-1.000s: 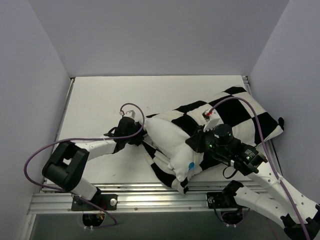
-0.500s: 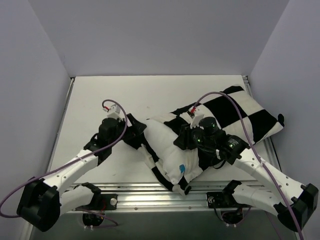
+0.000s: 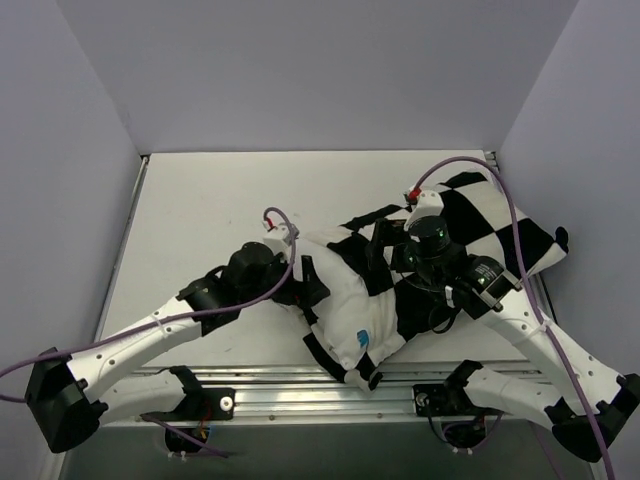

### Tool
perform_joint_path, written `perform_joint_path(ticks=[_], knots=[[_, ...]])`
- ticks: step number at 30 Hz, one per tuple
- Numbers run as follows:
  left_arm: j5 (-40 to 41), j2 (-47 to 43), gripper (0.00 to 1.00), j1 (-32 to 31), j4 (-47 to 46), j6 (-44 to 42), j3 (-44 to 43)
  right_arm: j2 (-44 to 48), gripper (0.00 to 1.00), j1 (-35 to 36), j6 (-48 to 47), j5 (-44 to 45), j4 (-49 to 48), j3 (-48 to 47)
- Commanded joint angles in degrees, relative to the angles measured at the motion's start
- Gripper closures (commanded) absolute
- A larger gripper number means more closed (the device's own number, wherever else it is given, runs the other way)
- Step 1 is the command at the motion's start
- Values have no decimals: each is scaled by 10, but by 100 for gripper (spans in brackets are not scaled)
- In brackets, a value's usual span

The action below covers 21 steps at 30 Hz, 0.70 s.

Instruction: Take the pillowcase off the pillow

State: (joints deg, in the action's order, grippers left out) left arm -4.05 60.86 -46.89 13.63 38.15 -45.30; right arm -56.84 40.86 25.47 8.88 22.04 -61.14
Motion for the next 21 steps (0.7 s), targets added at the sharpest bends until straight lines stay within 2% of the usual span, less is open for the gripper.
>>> perform_joint_path(ticks=[1, 5, 11, 17, 18, 20, 21], knots=[[20, 34, 6, -66, 7, -52, -81, 0, 17, -29, 26, 125, 74, 5], [59, 80, 6, -114, 27, -112, -134, 13, 14, -73, 44, 119, 69, 44], [45, 149, 6, -132, 40, -148, -168, -2, 11, -116, 49, 72, 28, 94], [41, 225, 5, -136, 37, -141, -170, -80, 14, -132, -3, -23, -86, 118], [41, 231, 1, -136, 35, -136, -168, -111, 16, -133, -9, -35, -102, 116], [48, 239, 8, -134, 16, -120, -150, -142, 19, -131, -24, -58, -148, 103], [54, 242, 18, -131, 9, -114, -142, -170, 20, -129, -28, -74, -166, 97]])
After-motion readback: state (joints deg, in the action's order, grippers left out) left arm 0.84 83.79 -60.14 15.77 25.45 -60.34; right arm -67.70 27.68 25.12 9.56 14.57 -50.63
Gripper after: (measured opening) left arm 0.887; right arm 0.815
